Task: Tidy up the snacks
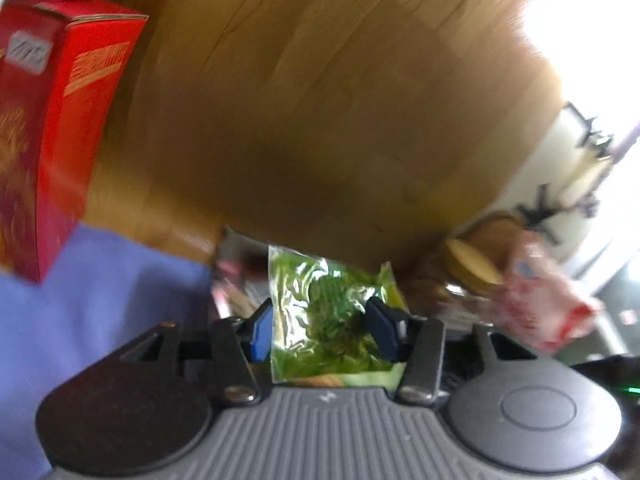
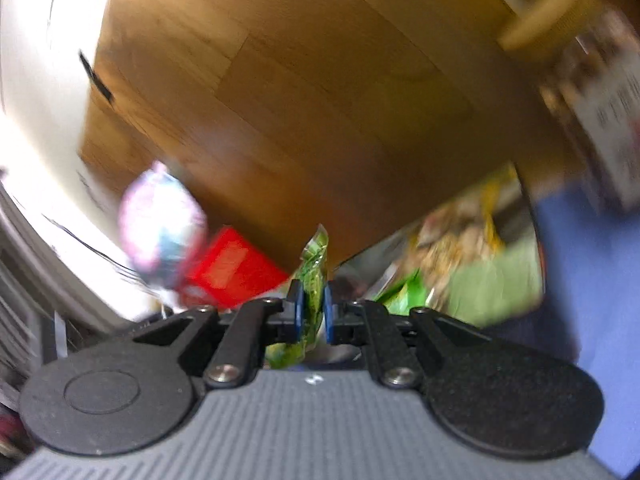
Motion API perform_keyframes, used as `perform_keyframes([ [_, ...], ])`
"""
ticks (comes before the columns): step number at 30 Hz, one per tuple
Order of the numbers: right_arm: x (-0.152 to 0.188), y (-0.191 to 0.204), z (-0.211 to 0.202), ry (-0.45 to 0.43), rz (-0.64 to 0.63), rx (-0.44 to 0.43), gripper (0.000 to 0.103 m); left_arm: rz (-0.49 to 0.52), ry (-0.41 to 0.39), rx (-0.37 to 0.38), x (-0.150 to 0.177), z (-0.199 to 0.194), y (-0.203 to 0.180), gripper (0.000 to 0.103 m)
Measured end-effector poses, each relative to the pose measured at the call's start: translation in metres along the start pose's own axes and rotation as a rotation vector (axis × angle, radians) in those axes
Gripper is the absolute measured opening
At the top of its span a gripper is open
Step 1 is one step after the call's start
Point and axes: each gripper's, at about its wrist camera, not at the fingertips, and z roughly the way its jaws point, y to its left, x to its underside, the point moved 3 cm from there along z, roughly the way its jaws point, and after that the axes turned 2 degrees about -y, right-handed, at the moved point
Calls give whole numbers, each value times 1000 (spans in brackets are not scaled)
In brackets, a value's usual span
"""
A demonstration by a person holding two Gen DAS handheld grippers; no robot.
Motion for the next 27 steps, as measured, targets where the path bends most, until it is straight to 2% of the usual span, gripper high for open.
perform_keyframes([
  [2,6,4,19,34,-138,86,27,31,12,-64,-2,12,5,61],
  [4,15,11,29,55,-263,157,29,48,12,-69,-1,15,8,63],
  [6,19,15,26,20,-322,175,31,72,2,-63,-1,13,7,63],
  [12,25,12,-29,-107,-248,186,33,172,-94,-101,3,-7,-13,63],
  [17,44,21,-81,-141,-181,201,33,153,-110,-62,14,-33,-32,63],
  [24,88,34,-143,-130,-126,222,36,197,-79,-77,84,-85,-65,65],
  [27,103,39,-159,-134,-129,241,38,207,-70,-112,118,-107,-70,66],
])
